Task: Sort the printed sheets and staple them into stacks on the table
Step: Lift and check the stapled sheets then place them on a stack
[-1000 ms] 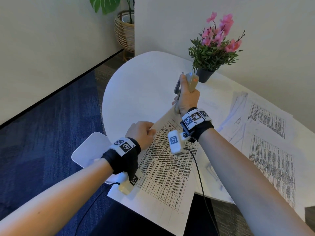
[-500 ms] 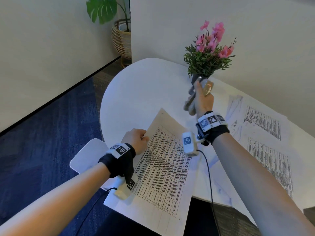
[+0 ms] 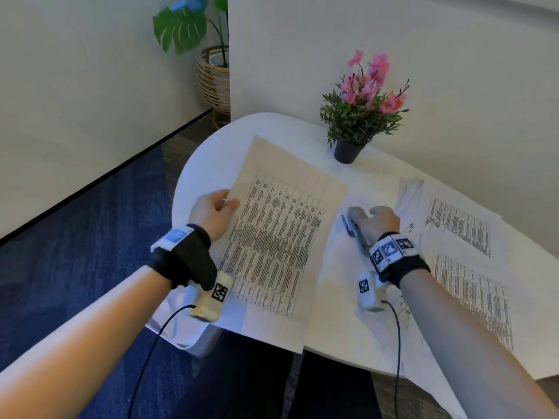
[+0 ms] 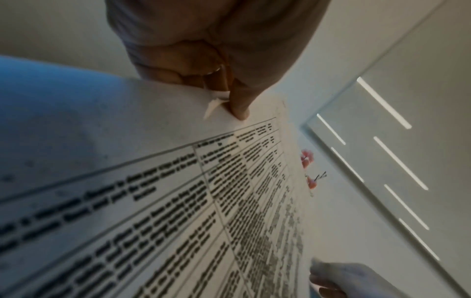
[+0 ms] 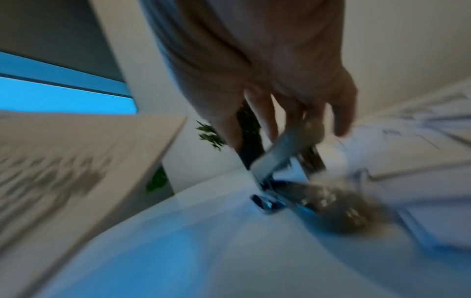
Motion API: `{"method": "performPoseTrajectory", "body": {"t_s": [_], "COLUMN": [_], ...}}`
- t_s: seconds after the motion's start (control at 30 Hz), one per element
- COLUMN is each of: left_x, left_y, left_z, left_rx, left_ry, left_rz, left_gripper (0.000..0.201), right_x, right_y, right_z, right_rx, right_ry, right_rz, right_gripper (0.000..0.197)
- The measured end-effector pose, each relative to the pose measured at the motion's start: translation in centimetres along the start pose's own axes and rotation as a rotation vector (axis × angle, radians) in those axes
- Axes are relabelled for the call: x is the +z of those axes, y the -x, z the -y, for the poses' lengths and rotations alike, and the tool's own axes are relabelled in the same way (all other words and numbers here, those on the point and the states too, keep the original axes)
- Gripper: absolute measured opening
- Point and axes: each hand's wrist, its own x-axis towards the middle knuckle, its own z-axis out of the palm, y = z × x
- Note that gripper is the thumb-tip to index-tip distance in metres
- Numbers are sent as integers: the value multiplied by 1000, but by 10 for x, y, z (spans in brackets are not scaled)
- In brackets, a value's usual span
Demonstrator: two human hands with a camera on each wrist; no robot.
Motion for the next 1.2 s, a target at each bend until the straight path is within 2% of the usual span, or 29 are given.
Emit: {"method": "performPoseTrajectory", "body": {"t_s": [0.03,0.07,0.1,0.13,0.2,0.23,0.3,0.33,0.4,0.47,0.5,0.57,0.6,0.67,0.77,0.83,0.9,1.0,1.07,1.13,1.2], "left_x": [-3,-6,-8,-10,-12,-12,-10,-7,2,14,20,23,21,15,1,-8,-16,-16,-6,13,30], "left_y": [-3,-5,-8,-11,-19,-23,-26,-23,-13,-2,0,1,-5,-27,-71,-96,-116,-130,-125,-112,-99], "left_z": [-5,-12,-17,-24,-32,-35,-37,-38,-29,-6,7,19,17,9,-5,-10,-10,-6,-3,1,4], "left_rx": [20,33,36,33,13,-2,-37,-58,-109,-197,-226,-241,-248,-244,-180,-191,-176,-99,-22,79,105], "left_ry": [53,97,140,166,222,264,343,353,175,-135,-197,-127,-61,-5,-107,-144,-318,-723,-914,-1019,-1072], "left_rz": [-15,-34,-55,-81,-135,-156,-169,-145,-17,159,227,260,219,115,11,-35,-47,-53,-5,146,283], "left_gripper": [27,27,27,27,25,25,28,29,31,48,53,47,43,48,54,53,55,76,85,70,52], "right_x": [-3,-4,-1,1,14,21,38,43,47,47,45,39,34,22,-1,-19,-37,-59,-66,-68,-69], "right_y": [10,22,34,47,66,72,79,81,79,71,69,64,63,64,63,60,55,54,55,60,65], "right_z": [5,10,14,17,14,12,8,7,6,3,1,-3,-5,-9,-28,-48,-71,-104,-122,-132,-135], "right_rx": [-63,-103,-102,-72,-9,-31,-107,-109,-81,-17,17,43,38,25,-59,-106,-108,-16,22,39,30], "right_ry": [-157,-341,-530,-703,-797,-788,-752,-770,-853,-890,-873,-803,-770,-745,-628,-452,-204,29,146,229,242], "right_rz": [-66,-51,67,255,547,598,499,439,379,353,341,350,366,364,282,221,173,154,192,254,262], "right_gripper": [48,53,57,63,64,54,17,7,16,19,20,21,22,21,21,21,25,39,48,53,51]}}
